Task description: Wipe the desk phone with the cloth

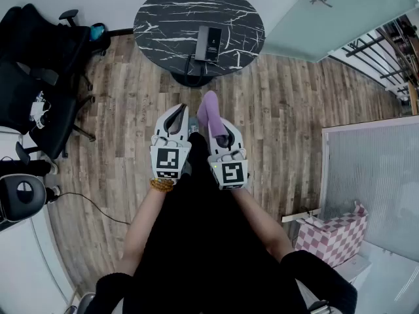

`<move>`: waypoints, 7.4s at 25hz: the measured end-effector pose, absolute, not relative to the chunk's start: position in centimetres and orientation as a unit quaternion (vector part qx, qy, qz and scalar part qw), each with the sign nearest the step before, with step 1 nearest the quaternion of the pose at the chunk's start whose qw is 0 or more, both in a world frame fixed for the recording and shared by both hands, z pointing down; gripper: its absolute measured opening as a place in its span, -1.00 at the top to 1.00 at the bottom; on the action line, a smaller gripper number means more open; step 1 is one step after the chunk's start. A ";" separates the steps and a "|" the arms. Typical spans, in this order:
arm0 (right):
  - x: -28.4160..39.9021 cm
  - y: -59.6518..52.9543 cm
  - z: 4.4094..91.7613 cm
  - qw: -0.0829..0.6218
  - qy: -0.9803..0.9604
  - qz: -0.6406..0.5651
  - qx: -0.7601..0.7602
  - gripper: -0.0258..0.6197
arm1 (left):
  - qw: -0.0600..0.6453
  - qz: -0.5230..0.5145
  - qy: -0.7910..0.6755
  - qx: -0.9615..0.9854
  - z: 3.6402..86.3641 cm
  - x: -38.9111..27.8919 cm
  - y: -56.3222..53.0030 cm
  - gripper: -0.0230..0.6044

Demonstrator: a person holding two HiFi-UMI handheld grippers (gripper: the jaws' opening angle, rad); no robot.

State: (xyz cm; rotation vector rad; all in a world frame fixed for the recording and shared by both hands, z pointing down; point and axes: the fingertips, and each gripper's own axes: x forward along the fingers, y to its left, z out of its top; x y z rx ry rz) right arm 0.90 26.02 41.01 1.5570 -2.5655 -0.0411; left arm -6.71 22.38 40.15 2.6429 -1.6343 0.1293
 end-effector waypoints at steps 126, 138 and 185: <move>-0.1 -20.4 66.2 0.494 -0.842 -0.028 0.217 0.74 | 0.122 0.157 -0.485 0.852 50.1 -4.3 -9.3 0.86; 0.1 -18.7 67.2 0.504 -0.837 -0.017 0.212 0.74 | 0.122 0.155 -0.486 0.851 50.1 -4.3 -8.8 0.86; -2.6 -10.2 71.0 0.518 -0.840 0.056 0.152 0.74 | 0.132 0.171 -0.466 0.858 51.6 -3.5 -7.2 0.86</move>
